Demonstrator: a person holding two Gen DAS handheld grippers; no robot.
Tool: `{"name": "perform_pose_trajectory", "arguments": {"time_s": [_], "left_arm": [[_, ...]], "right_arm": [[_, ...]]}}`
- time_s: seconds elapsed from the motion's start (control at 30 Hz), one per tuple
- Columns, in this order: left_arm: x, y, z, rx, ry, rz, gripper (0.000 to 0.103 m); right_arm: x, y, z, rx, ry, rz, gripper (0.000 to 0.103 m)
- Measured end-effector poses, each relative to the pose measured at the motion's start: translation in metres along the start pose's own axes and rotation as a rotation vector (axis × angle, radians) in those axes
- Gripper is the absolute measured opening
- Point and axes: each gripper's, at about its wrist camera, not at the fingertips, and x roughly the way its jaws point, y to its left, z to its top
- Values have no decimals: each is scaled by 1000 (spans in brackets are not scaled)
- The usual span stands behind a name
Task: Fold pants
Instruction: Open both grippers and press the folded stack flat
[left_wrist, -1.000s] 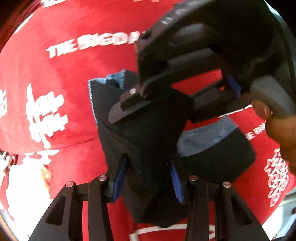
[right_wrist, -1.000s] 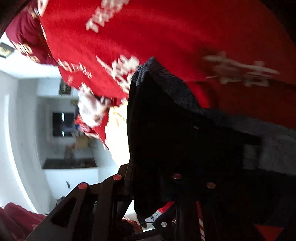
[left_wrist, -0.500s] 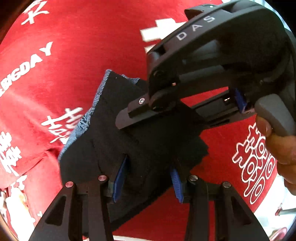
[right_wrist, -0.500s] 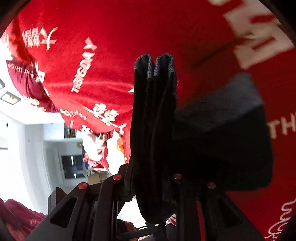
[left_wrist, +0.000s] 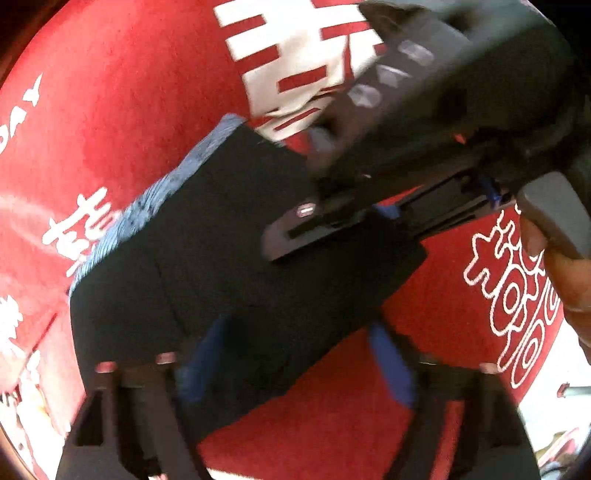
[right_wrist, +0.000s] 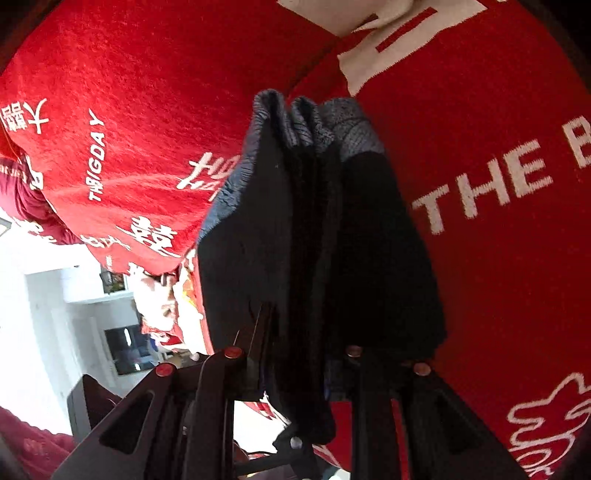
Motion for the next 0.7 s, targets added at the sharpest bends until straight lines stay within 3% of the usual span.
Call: {"name": "perform_pose_trajectory", "arguments": {"time_s": [0.17,0.53,0.63,0.7], "left_arm": [[-17,37,-16,-83,20,-7,81],[-11,143,-44,-495,145,0,81],[-6,153,-50,-550,176,-24,81],[-3,153,-50,-545,191,-13,81]], "right_arm": [[0,-10,-4,-10,4,-28,28],[-16,8,-7,-83,-25,-199,33],[-23,5,-14,-85,-13,-202,24],[-26,10,-17,-130,-15,-269,23]]}}
